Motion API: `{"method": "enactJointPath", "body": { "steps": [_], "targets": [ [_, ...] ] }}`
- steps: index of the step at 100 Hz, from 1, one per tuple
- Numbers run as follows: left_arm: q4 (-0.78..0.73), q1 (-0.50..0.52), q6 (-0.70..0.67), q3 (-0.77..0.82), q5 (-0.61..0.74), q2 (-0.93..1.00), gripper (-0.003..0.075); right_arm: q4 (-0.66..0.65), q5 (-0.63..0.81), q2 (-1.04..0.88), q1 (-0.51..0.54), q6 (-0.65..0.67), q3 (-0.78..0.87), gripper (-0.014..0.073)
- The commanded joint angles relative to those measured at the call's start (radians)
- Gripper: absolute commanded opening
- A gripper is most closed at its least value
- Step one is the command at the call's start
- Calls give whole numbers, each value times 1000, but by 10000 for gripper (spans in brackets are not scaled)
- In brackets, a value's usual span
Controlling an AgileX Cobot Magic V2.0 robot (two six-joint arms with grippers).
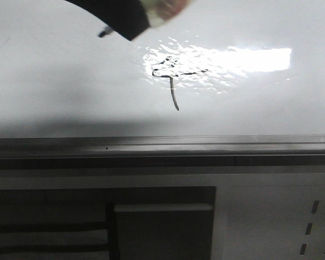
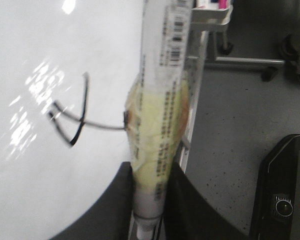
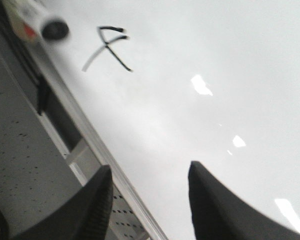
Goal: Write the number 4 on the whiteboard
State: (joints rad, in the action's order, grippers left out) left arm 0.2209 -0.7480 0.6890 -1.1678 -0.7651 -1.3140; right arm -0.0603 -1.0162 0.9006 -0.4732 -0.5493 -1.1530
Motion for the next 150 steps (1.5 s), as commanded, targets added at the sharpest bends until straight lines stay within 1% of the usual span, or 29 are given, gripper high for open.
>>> {"method": "enactJointPath", "body": {
  "steps": [1, 9, 14, 31, 36, 46, 56, 72, 104, 111, 117, 120, 124, 136, 143, 150],
  "targets": [
    [-97, 65, -227, -22, -22, 75, -20, -61, 5, -67, 29, 61, -26, 306],
    [-158, 135, -353, 22, -40, 120, -20, -61, 1, -102, 34, 61, -8, 306],
    [-181, 186, -410, 67, -20, 149, -20, -61, 3, -117, 34, 61, 3, 306],
    [-192, 395, -621, 213, 161, 205, -20, -61, 12, -129, 34, 61, 44, 306],
    [-173, 454, -655, 245, 214, 205, -20, -61, 13, -129, 34, 61, 53, 306],
    [-125, 523, -657, 293, 289, 200, -20, -61, 20, -127, 34, 61, 71, 306],
    [-126, 553, -657, 306, 325, 187, -20, -61, 28, -127, 34, 61, 80, 306],
    [-113, 553, -657, 306, 357, 156, -20, -61, 36, -127, 34, 61, 80, 306],
    [-105, 553, -657, 306, 360, 136, -15, -59, 36, -127, 34, 61, 80, 306],
    [-105, 553, -657, 306, 360, 136, 27, -55, 36, -127, 34, 61, 80, 306],
    [-105, 553, -657, 306, 360, 136, 98, -55, 36, -127, 34, 61, 80, 306],
    [-105, 553, -657, 306, 358, 136, 120, -55, 36, -127, 34, 61, 80, 306],
    [-105, 553, -657, 306, 356, 136, 174, -55, 38, -127, 34, 61, 80, 306],
    [-105, 553, -656, 306, 356, 136, 289, -55, 53, -127, 34, 61, 80, 306],
    [-106, 553, -653, 304, 354, 136, 340, -55, 65, -127, 34, 61, 80, 306],
    [-111, 553, -650, 287, 333, 138, 371, -55, 75, -127, 34, 61, 80, 306]
  ]
}}
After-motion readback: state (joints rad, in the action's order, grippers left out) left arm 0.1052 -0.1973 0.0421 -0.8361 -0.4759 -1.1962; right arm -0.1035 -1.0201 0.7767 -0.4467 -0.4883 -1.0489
